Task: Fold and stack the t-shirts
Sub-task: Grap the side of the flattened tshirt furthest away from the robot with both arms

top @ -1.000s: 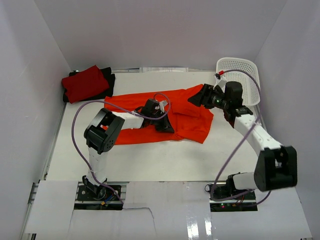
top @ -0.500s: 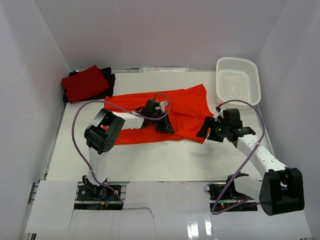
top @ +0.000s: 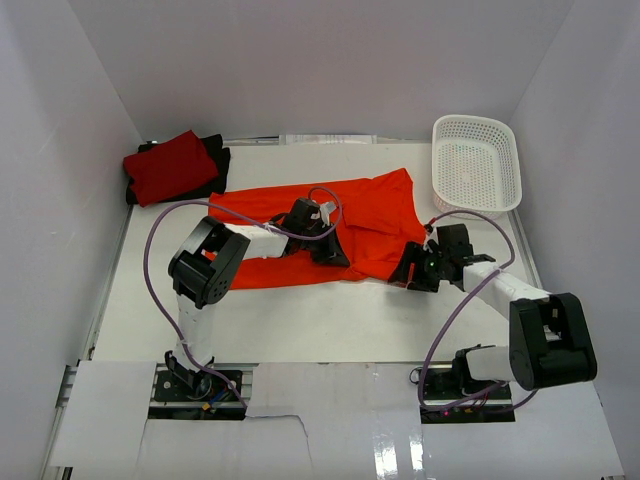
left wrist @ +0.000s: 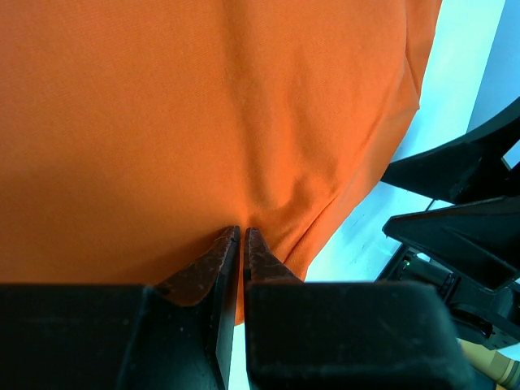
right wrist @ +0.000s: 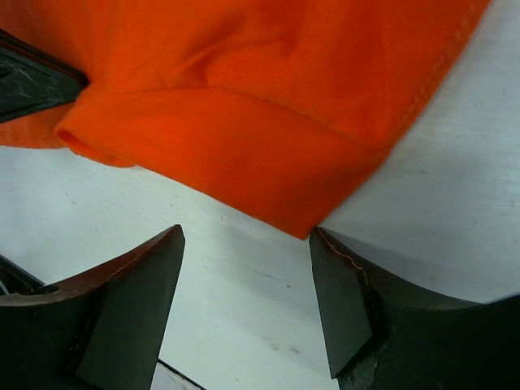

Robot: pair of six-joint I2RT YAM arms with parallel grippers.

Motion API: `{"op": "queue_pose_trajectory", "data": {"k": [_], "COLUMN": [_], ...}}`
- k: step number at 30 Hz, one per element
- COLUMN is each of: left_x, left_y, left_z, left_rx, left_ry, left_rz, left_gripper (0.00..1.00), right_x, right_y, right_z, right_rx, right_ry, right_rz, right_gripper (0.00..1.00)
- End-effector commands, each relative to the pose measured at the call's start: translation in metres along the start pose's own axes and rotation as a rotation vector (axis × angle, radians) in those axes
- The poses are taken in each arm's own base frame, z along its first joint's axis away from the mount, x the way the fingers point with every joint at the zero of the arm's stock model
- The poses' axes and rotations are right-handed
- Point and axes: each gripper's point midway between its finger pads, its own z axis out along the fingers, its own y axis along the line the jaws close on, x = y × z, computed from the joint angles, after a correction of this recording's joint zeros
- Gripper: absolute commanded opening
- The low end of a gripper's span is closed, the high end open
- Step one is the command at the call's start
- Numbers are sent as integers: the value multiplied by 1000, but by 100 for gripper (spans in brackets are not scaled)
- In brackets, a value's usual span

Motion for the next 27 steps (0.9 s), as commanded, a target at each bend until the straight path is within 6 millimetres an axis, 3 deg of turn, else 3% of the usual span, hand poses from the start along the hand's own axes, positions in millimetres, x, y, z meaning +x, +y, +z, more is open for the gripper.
{"op": "queue_pose_trajectory", "data": {"k": [1,7,10,11,12,16,18,21,22,24,25,27], "left_x": [-8,-8,-7,-7,-8,-7,-6,-5,-4,-5,-5,-6], "left_y": [-24,-25,-24,-24,-24,-23,-23,-23,-24,-24,-23,-23], "left_z": [-13,-15,-15,-15,-15,-15,-14,-15,-15,-16,-16,-16], "left_rx": [44,45,42,40,38,38,37,41,40,38,35,34], "left_ry": [-31,-32,-33,-33,-34,-31,-28,-25,-23,-25,-28,-29], "left_rz": [42,43,44,45,45,43,42,39,39,40,39,39], "left_gripper": [18,18,18,18,18,18,18,18,18,18,18,18], "right_x": [-1,-13,-13,-14,-15,-25,-39,-82,-111,-132,-161,-176], "right_y": [-6,-3,-1,0,1,18,32,67,88,103,121,118], "right_z": [13,25,28,29,28,15,3,-17,-29,-25,-33,-9], "right_rx": [4,-15,-31,-35,-39,-77,-96,-161,-202,-244,-277,-262], "right_ry": [-2,-7,2,5,8,3,-10,-55,-104,-94,-143,-105], "right_rz": [8,10,20,24,26,28,23,16,-8,1,-30,-15], "right_gripper": [70,67,39,14,8,8,8,8,8,8,8,8]}}
